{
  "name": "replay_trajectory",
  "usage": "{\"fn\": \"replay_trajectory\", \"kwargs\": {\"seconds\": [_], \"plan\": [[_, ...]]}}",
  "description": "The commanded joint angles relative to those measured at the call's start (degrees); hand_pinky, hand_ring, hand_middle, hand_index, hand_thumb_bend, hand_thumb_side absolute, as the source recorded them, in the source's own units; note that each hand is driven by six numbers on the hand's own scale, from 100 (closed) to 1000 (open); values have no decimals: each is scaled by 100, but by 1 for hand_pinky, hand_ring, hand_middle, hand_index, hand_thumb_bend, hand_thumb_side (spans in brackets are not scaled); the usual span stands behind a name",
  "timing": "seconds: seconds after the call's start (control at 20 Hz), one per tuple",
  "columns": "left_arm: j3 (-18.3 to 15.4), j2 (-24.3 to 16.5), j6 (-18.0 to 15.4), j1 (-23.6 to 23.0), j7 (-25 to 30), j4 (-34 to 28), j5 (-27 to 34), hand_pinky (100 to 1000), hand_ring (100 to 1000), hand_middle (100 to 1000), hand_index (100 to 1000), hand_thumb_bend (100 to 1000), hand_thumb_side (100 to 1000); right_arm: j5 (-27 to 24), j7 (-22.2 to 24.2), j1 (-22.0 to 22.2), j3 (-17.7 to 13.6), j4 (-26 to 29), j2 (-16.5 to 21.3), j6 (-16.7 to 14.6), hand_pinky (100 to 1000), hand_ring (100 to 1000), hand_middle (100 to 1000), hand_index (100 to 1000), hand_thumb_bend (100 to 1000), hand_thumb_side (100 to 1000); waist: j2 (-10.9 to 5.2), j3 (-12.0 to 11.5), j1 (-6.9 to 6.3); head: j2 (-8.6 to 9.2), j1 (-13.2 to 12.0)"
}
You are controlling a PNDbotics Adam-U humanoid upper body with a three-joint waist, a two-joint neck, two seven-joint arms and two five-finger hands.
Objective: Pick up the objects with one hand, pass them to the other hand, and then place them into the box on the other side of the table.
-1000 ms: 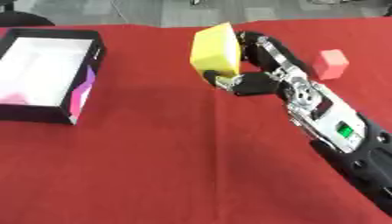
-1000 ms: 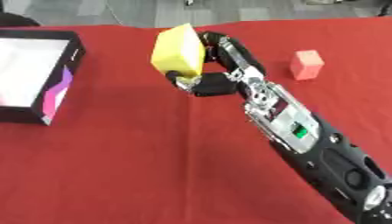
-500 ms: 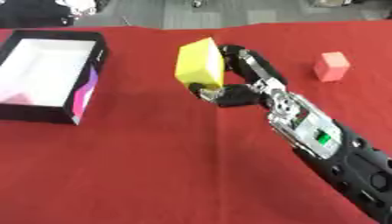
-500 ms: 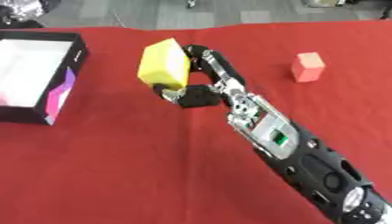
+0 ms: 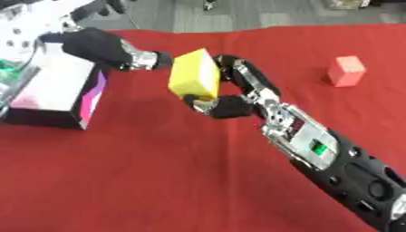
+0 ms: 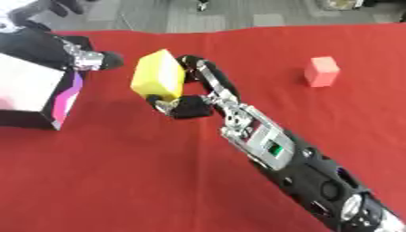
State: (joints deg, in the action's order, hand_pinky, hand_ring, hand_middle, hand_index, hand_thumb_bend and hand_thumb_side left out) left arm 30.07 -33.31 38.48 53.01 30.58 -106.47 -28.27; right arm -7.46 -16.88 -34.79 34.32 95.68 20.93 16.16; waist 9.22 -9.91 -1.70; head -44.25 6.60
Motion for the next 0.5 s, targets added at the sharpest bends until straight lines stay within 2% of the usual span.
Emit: {"fn": "replay_trajectory", "kwargs": {"seconds": [0.05, 0.25, 0.5], "plan": [[36, 44, 135, 141, 223, -40, -206, 856, 830, 846, 891, 718, 439, 57, 26, -104, 16, 43, -15, 26, 803, 567, 499, 594, 260, 100, -195, -13, -80, 13, -6], [76, 139, 82, 144, 526, -4, -167, 864, 837, 845, 882, 740, 462, 144, 93, -130, 47, 54, -41, 4, 803, 567, 499, 595, 259, 100, -192, -14, -74, 13, -1], [82, 264, 95, 153, 744, 40, -139, 866, 839, 848, 886, 740, 449, 229, 128, -148, 49, 76, -54, -45, 803, 567, 500, 596, 256, 100, -187, -12, -67, 13, -17]]}}
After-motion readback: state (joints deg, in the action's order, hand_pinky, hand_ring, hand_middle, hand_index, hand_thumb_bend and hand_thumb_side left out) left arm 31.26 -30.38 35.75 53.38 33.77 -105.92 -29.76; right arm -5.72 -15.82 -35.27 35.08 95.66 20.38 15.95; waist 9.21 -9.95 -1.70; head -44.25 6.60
